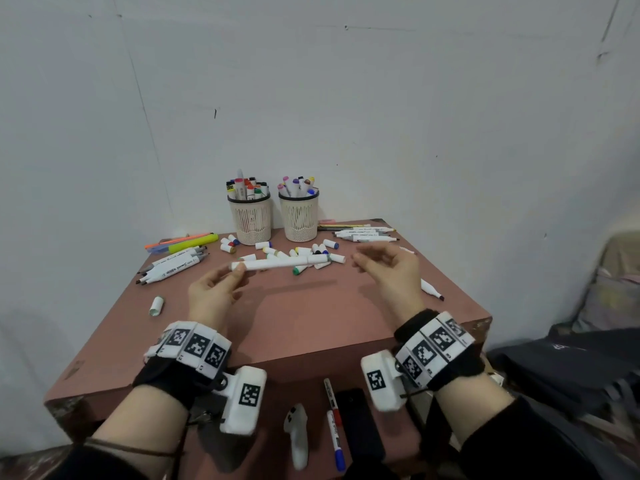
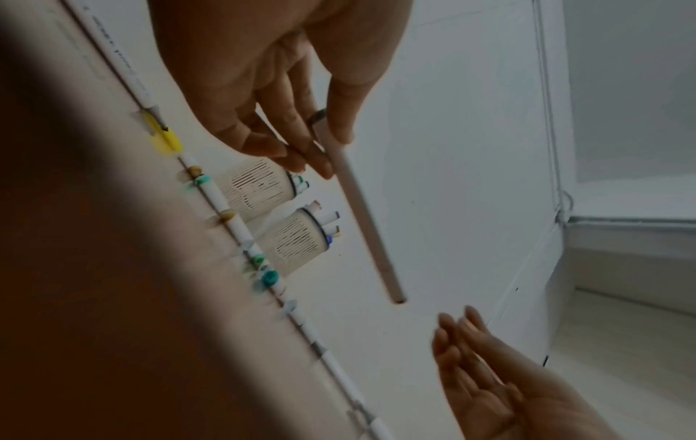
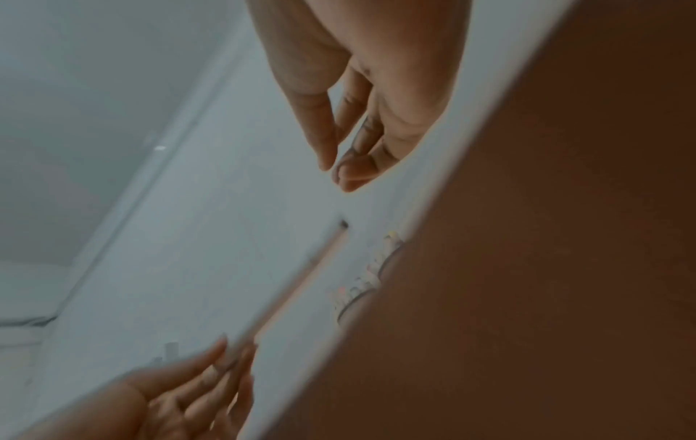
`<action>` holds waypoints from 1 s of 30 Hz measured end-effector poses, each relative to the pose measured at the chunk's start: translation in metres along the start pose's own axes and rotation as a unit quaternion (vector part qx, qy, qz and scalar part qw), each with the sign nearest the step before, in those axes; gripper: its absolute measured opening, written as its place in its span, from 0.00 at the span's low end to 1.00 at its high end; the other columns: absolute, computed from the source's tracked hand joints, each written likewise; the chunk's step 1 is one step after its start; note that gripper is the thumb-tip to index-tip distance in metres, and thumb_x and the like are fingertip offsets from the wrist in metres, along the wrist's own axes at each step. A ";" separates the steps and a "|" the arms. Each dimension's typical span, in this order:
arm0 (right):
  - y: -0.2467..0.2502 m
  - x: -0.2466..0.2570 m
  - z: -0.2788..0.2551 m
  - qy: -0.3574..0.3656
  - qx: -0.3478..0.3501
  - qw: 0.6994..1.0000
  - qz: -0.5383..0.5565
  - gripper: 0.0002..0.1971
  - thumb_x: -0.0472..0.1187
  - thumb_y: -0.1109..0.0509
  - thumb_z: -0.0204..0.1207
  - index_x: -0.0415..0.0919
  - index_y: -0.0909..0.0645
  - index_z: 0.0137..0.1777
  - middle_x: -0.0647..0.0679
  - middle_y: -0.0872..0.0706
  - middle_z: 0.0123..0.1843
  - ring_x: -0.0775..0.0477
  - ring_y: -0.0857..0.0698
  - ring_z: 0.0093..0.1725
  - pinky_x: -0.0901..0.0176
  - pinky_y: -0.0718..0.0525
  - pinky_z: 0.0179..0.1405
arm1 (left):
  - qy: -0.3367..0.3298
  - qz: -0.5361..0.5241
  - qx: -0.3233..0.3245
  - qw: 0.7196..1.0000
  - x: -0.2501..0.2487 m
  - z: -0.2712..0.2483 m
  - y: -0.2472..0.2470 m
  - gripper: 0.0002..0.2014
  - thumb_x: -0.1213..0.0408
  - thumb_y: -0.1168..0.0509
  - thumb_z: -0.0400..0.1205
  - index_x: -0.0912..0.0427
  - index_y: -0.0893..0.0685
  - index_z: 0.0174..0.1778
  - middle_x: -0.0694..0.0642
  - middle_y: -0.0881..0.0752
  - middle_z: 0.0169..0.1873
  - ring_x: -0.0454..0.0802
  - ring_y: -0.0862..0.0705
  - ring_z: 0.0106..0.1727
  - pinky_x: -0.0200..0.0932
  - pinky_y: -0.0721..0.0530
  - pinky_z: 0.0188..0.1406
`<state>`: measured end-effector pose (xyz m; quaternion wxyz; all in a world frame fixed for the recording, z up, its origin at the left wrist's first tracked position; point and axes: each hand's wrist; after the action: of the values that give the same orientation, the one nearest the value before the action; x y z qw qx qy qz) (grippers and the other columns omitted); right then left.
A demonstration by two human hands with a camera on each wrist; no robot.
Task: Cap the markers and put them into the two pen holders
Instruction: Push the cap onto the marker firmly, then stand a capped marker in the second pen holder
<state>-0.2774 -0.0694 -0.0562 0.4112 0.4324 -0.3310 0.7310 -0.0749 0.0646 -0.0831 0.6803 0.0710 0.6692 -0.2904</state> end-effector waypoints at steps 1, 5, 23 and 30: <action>0.006 0.009 0.003 0.028 0.012 0.999 -0.031 0.13 0.23 0.27 0.70 0.43 0.15 0.41 0.46 0.12 0.36 0.55 0.15 0.33 0.65 0.16 0.39 | 0.002 -0.001 -0.006 1.000 -0.004 0.003 0.001 0.04 0.67 0.32 0.80 0.60 0.16 0.50 0.47 0.10 0.31 0.43 0.16 0.40 0.35 0.22 0.41; 0.029 0.032 0.026 0.044 0.064 0.979 -0.190 0.13 0.28 0.24 0.69 0.49 0.14 0.40 0.47 0.12 0.38 0.53 0.16 0.38 0.61 0.16 0.44 | -0.016 0.010 -0.026 0.999 -0.026 0.021 -0.003 0.09 0.67 0.32 0.80 0.62 0.17 0.56 0.50 0.11 0.36 0.43 0.16 0.40 0.35 0.23 0.37; 0.073 0.017 0.102 -0.127 0.391 0.546 -0.730 0.18 0.40 0.23 0.70 0.46 0.17 0.60 0.57 0.24 0.37 0.51 0.20 0.44 0.64 0.23 0.39 | -0.186 0.256 -0.054 0.947 -0.121 0.103 -0.074 0.06 0.61 0.29 0.75 0.48 0.12 0.46 0.50 0.11 0.41 0.39 0.18 0.31 0.31 0.23 0.32; 0.053 0.018 0.107 -0.063 0.412 0.623 -0.662 0.15 0.32 0.25 0.68 0.52 0.21 0.49 0.53 0.20 0.41 0.54 0.22 0.42 0.65 0.25 0.37 | -0.227 0.339 -0.054 0.911 -0.124 0.135 -0.094 0.09 0.64 0.31 0.78 0.56 0.12 0.53 0.52 0.16 0.39 0.39 0.23 0.28 0.20 0.29 0.18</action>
<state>-0.2910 -0.1772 -0.0036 0.5414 0.7037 0.3556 0.2920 0.0046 -0.0410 0.0751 0.8744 0.1884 0.4469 -0.0142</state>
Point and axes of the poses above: each hand's wrist, its own z-axis towards the middle knuckle, its own y-axis out of the back of the hand, x = y × z
